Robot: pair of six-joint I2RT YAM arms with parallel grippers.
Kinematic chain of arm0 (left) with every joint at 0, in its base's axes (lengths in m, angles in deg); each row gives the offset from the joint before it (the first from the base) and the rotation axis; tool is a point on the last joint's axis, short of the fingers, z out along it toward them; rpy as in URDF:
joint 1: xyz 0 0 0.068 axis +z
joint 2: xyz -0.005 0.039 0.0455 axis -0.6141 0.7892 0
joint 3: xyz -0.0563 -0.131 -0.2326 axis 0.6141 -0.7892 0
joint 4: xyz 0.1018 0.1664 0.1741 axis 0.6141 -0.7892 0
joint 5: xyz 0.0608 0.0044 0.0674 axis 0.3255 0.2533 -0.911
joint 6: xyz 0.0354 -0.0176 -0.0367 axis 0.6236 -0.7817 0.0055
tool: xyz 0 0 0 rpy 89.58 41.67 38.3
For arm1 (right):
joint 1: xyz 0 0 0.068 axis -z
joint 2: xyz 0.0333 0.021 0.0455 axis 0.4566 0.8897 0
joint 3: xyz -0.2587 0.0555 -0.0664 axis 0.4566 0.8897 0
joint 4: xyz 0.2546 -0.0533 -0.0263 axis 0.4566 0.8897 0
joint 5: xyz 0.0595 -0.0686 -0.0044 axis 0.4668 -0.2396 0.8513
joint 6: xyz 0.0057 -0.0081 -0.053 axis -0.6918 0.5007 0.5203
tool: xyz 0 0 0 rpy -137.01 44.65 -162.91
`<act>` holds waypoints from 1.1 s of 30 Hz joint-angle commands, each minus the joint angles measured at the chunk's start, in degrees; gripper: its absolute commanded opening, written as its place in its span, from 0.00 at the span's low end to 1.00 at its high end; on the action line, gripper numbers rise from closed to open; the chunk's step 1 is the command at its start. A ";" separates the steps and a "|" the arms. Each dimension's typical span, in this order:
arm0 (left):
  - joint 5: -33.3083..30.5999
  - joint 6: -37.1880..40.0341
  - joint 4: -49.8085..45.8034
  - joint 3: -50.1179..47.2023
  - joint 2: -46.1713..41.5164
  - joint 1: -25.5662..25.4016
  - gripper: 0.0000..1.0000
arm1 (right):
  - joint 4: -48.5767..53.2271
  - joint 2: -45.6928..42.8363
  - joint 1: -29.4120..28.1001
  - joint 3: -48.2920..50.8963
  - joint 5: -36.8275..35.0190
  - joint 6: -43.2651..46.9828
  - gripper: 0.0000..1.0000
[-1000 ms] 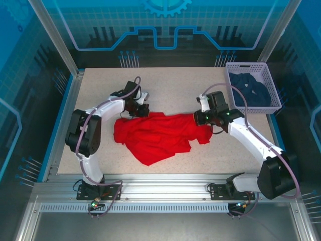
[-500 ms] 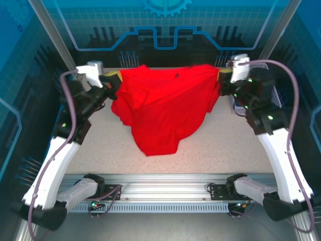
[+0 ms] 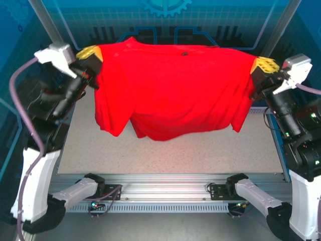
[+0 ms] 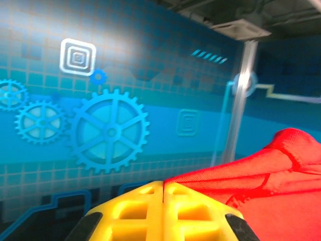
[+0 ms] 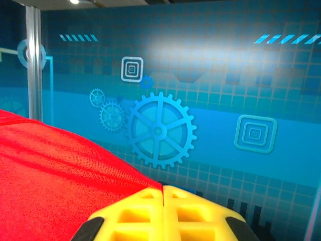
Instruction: Fold the inside-out t-shirt
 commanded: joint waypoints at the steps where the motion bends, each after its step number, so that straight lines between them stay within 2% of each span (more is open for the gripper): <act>1: -10.58 4.21 -3.99 4.24 9.19 2.13 0.00 | -3.90 4.87 0.50 -0.10 -8.84 3.27 0.00; 6: -9.60 2.62 -3.90 11.22 27.00 6.82 0.00 | -11.84 18.10 2.10 0.67 -15.17 7.70 0.00; 9: -9.92 2.50 -2.76 16.39 39.88 7.92 0.00 | -17.62 30.76 4.53 -0.60 -15.72 6.79 0.00; 12: -10.49 2.61 -2.90 23.55 53.12 8.23 0.06 | -19.97 46.26 5.70 -6.75 -15.83 4.92 0.03; 13: -10.44 2.01 -3.76 26.98 58.04 8.48 0.13 | -18.76 52.24 5.92 -11.14 -15.56 3.96 0.06; 14: -10.84 1.65 -4.96 31.01 62.76 8.71 0.25 | -16.08 58.63 5.94 -16.77 -15.98 2.74 0.13; 17: -9.53 0.01 -15.34 47.41 74.84 8.98 0.50 | -2.53 75.03 5.61 -37.44 -15.92 1.01 0.38; 19: -8.50 -1.66 -22.34 54.30 77.63 8.65 0.59 | 7.57 80.46 5.46 -47.98 -13.49 -0.13 0.45; 20: -8.31 -2.15 -23.84 53.32 76.31 8.22 0.62 | 10.75 82.20 5.27 -49.66 -12.12 -0.39 0.46; 22: -7.44 -3.23 -21.89 43.68 69.32 7.27 0.65 | 13.67 79.37 4.59 -46.29 -9.73 -0.69 0.48; 23: -6.02 -3.78 -17.28 33.77 63.35 6.58 0.67 | 13.76 76.05 3.96 -40.87 -7.76 -0.77 0.49; 26: -1.29 -8.54 -0.19 3.04 45.77 3.84 0.71 | 8.16 62.34 1.28 -17.04 -4.16 -3.07 0.52; 28: 2.22 -12.38 8.24 -12.37 37.29 1.59 0.72 | 5.31 54.19 0.11 -1.72 0.00 -6.94 0.53; 30: 4.48 -13.20 12.25 -23.04 31.29 -1.72 0.72 | 4.19 47.25 -1.45 12.09 2.96 -10.27 0.56; 33: 7.95 -7.45 12.79 -34.87 24.24 -9.19 0.72 | 4.79 39.96 -3.36 27.79 7.28 -13.42 0.62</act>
